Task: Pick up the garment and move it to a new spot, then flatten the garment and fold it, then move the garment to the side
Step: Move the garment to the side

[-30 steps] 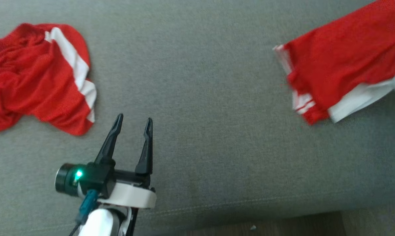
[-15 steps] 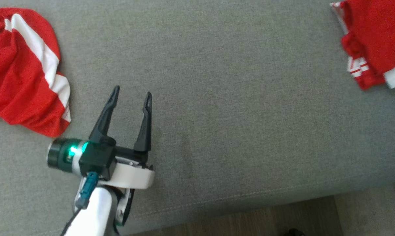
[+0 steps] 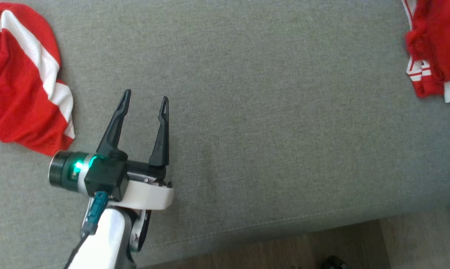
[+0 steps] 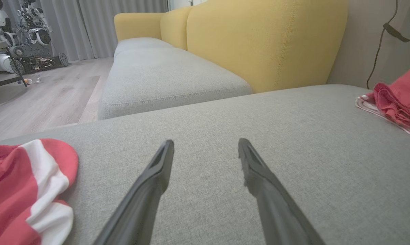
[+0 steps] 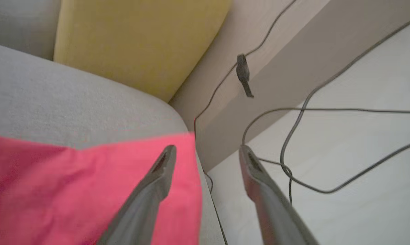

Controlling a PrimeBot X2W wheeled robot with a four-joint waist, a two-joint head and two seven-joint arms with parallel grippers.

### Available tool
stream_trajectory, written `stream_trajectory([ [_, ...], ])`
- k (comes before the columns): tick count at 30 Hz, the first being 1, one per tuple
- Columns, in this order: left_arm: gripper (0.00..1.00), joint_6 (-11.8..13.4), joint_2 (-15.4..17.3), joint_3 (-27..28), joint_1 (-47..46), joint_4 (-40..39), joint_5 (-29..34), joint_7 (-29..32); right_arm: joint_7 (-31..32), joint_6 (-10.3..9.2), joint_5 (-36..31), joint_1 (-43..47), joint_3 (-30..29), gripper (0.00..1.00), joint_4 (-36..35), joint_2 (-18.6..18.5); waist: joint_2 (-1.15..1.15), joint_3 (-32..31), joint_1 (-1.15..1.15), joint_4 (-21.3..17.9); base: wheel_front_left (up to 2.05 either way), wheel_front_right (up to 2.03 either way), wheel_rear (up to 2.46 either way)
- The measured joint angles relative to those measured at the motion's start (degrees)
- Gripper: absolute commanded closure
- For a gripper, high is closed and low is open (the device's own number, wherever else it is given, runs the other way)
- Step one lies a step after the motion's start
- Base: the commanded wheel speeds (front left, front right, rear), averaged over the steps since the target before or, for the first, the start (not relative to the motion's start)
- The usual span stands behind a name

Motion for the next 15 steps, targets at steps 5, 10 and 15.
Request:
stream_trajectory([
  [5, 0.0, -0.03, -0.03, 0.01, -0.08, 0.27, -0.92, 0.0, -7.38, 0.0, -0.85, 2.29, -0.14, 0.0, -2.58, 5.47, 0.0, -1.68, 0.0, 0.43, 0.0, 0.0, 0.0],
  [10, 0.0, 0.25, -0.53, 0.8, 0.65, 0.86, -3.14, -0.02, -14.25, -0.01, 4.17, 6.16, 2.77, 0.0, -1.0, 11.84, 0.0, -4.48, 0.0, 1.14, 0.0, 0.0, 0.0],
  [15, 0.0, 0.15, -1.45, 3.43, 5.25, 2.0, -6.61, -0.02, -17.38, -0.01, 12.57, 12.8, 14.96, 0.0, 1.32, 16.49, 0.0, -9.19, -0.01, 1.95, 0.0, 0.0, 0.0],
])
